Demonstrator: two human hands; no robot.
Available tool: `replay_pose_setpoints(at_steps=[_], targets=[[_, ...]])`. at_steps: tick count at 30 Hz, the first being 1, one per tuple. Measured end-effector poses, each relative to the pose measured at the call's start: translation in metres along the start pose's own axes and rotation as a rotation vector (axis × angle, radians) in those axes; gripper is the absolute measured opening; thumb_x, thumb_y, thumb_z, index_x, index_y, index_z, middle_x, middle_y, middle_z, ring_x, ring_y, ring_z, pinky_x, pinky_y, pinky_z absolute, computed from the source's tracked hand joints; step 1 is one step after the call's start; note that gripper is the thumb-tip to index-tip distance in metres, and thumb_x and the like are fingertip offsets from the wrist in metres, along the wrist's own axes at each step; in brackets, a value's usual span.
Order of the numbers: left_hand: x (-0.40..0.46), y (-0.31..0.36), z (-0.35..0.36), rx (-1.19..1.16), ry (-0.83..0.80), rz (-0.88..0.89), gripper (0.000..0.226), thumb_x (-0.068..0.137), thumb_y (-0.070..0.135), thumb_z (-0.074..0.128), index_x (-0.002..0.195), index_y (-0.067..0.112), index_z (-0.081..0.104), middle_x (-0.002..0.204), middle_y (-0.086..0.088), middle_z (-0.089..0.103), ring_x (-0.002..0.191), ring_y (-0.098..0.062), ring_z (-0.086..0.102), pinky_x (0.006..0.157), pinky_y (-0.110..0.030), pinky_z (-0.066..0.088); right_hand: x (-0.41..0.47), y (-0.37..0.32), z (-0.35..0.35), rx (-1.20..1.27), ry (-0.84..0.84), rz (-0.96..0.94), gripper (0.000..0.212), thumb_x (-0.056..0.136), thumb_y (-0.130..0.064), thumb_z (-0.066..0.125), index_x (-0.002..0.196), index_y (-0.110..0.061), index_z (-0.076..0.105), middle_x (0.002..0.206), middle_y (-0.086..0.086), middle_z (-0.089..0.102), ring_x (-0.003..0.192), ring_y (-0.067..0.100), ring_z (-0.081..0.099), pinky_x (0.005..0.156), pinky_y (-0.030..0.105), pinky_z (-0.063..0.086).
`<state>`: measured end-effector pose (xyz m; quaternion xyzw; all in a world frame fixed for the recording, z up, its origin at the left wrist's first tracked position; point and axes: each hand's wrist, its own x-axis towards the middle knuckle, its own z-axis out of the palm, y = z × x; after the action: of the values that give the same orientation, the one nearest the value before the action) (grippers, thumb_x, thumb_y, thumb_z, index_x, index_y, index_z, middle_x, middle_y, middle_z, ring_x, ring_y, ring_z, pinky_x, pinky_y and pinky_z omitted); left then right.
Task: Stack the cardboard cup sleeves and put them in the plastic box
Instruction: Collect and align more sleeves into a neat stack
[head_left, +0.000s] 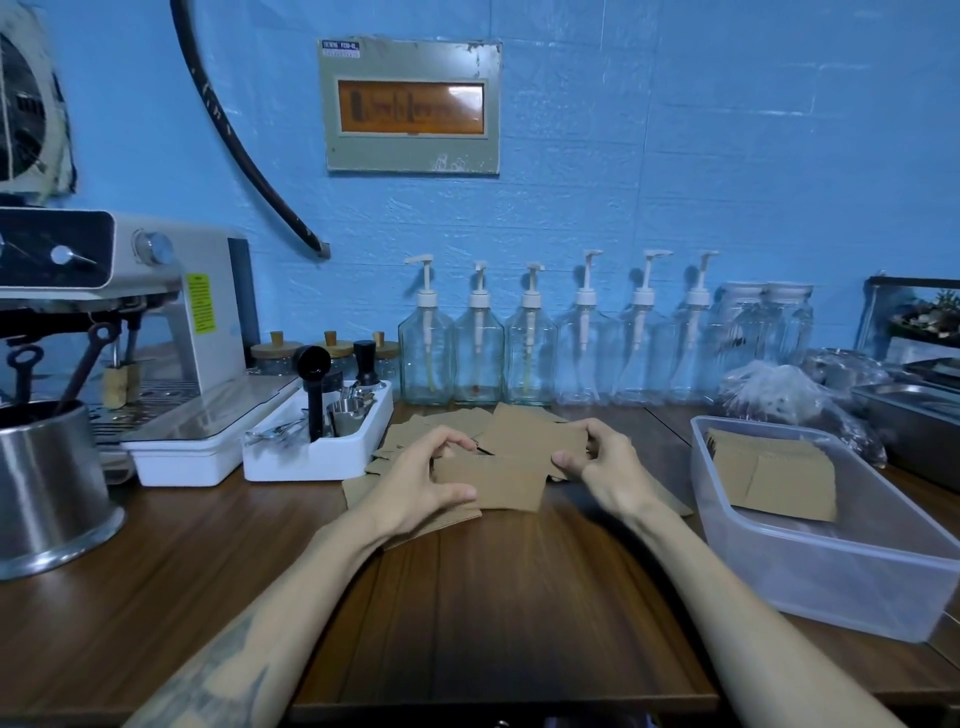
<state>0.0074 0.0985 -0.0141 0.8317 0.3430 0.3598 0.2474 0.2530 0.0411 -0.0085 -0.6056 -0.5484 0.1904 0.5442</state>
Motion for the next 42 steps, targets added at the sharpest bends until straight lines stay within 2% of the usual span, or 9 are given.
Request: replay_pose_setpoints(at_steps=[4,9,13,17,24,27,32,37,42], targets=[[0.003,0.007,-0.007,-0.284,0.122,-0.057,0.045,0.078,0.009,0.081,0.115,0.021,0.057,0.071,0.003,0.050,0.069,-0.015,0.048,0.062,-0.015,0.040,-0.002,0.000,0.002,0.026,-0.089,-0.008,0.032,0.086,0.001,0.069,0.109,-0.016,0.057,0.085,-0.001,0.066,0.076,0.013,0.063,0.067,0.015,0.053],[0.006,0.025,-0.022,-0.621,0.349,-0.091,0.045,0.081,0.002,0.076,0.119,0.012,0.054,0.095,-0.013,0.075,0.084,-0.021,0.073,0.064,-0.024,0.057,0.000,0.003,0.005,0.033,-0.125,-0.020,0.039,0.086,0.008,0.065,0.114,-0.016,0.053,0.067,-0.007,0.052,0.058,0.003,0.051,0.056,0.008,0.043],[0.003,0.025,-0.010,-0.400,0.261,-0.033,0.033,0.080,0.012,0.080,0.108,0.023,0.066,0.094,-0.010,0.075,0.088,-0.021,0.071,0.077,-0.033,0.058,-0.002,0.000,0.009,0.049,-0.191,-0.049,0.042,0.085,0.012,0.063,0.113,-0.019,0.055,0.073,-0.007,0.061,0.063,0.000,0.056,0.062,0.013,0.046],[0.001,0.009,0.006,-0.023,0.069,0.100,0.032,0.077,0.024,0.083,0.098,0.042,0.066,0.103,0.011,0.063,0.100,0.001,0.056,0.094,-0.026,0.043,-0.004,0.000,0.009,0.024,-0.261,-0.050,0.047,0.086,0.016,0.057,0.113,-0.023,0.056,0.097,0.015,0.069,0.081,0.017,0.061,0.076,0.027,0.054],[0.001,-0.005,0.007,0.125,0.060,0.000,0.071,0.077,0.038,0.080,0.136,0.035,0.039,0.127,0.006,0.038,0.128,-0.017,0.039,0.110,-0.044,0.035,-0.006,0.003,0.011,-0.081,-0.371,-0.048,0.066,0.081,0.023,0.036,0.130,-0.016,0.055,0.090,0.035,0.051,0.073,0.024,0.051,0.060,0.022,0.046],[-0.001,-0.004,0.010,0.178,0.005,-0.012,0.064,0.085,0.041,0.072,0.139,0.035,0.037,0.122,0.013,0.045,0.122,-0.012,0.038,0.107,-0.040,0.031,-0.014,-0.005,0.013,-0.064,-0.427,-0.066,0.067,0.079,0.017,0.048,0.134,-0.022,0.053,0.084,0.011,0.061,0.075,0.013,0.057,0.071,0.025,0.050],[0.004,-0.005,0.011,0.199,0.058,0.047,0.022,0.085,0.048,0.069,0.099,0.055,0.052,0.114,0.017,0.060,0.113,-0.010,0.047,0.103,-0.037,0.032,-0.024,-0.010,0.021,-0.081,-0.385,-0.139,0.043,0.092,-0.011,0.066,0.131,-0.027,0.055,0.083,-0.008,0.053,0.076,-0.002,0.051,0.069,0.011,0.043],[0.005,-0.005,0.011,0.076,0.067,0.056,0.026,0.080,0.041,0.077,0.091,0.053,0.056,0.100,0.022,0.065,0.098,0.004,0.059,0.085,-0.021,0.043,-0.021,-0.005,0.026,-0.115,-0.339,-0.161,0.043,0.085,-0.020,0.069,0.120,-0.043,0.059,0.110,0.017,0.062,0.104,0.025,0.059,0.095,0.041,0.051],[0.005,-0.005,0.008,0.064,0.099,0.061,0.022,0.086,0.039,0.072,0.105,0.036,0.063,0.090,0.015,0.065,0.076,0.002,0.056,0.066,-0.011,0.038,-0.017,-0.005,0.023,-0.061,-0.315,-0.135,0.042,0.084,-0.007,0.070,0.109,-0.041,0.062,0.111,0.027,0.061,0.100,0.042,0.058,0.090,0.049,0.051]])
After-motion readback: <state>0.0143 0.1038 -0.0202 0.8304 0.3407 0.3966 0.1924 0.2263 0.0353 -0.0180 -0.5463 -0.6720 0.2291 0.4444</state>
